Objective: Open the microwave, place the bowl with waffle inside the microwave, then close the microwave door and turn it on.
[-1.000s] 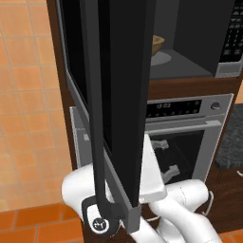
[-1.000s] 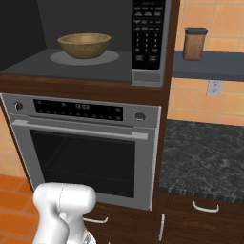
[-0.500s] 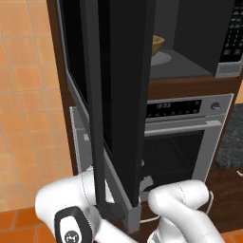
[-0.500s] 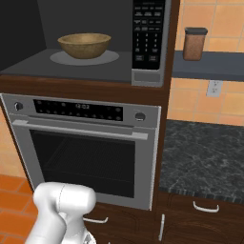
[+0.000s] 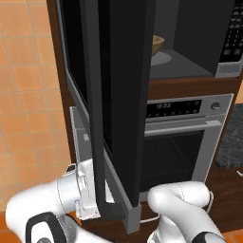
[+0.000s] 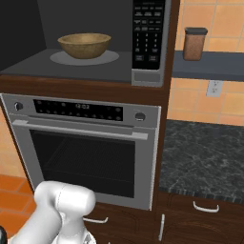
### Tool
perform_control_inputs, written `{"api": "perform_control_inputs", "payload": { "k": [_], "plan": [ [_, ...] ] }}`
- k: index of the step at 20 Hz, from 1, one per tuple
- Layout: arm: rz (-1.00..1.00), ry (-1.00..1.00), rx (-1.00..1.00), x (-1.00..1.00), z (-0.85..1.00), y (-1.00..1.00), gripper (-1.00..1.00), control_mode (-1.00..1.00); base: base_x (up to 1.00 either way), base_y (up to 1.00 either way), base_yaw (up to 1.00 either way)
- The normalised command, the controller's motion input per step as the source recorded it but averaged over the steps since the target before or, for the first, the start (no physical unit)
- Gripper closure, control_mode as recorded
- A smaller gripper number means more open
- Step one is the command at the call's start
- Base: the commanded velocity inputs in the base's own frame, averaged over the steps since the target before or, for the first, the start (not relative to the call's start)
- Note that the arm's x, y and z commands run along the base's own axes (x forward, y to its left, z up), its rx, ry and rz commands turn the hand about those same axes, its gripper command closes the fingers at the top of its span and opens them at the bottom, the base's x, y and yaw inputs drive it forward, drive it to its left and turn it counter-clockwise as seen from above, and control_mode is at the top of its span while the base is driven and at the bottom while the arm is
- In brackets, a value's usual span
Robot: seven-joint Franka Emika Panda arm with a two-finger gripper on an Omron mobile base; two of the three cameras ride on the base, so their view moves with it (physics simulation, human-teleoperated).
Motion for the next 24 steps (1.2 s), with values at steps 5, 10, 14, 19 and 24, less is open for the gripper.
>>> {"api": "perform_control_inputs", "payload": {
  "k": [5,10,14,19,24],
  "plan": [
    [0.20,-0.04,0.01,-0.16,-0.26,0.05,-1.00,-1.00,0.00,0.00,0.00],
    [0.31,-0.13,0.00,-0.08,-0.26,0.00,-1.00,-1.00,0.00,0.00,0.00],
    [0.33,-0.07,0.04,0.01,-0.09,0.00,-1.00,-1.00,0.00,0.00,0.00],
    [0.14,0.00,0.03,0.29,0.00,0.43,-1.00,-1.00,0.00,0.00,0.00],
    [0.00,-0.04,-0.03,0.32,-0.13,0.67,-1.00,-1.00,0.00,0.00,0.00]
  ]
}}
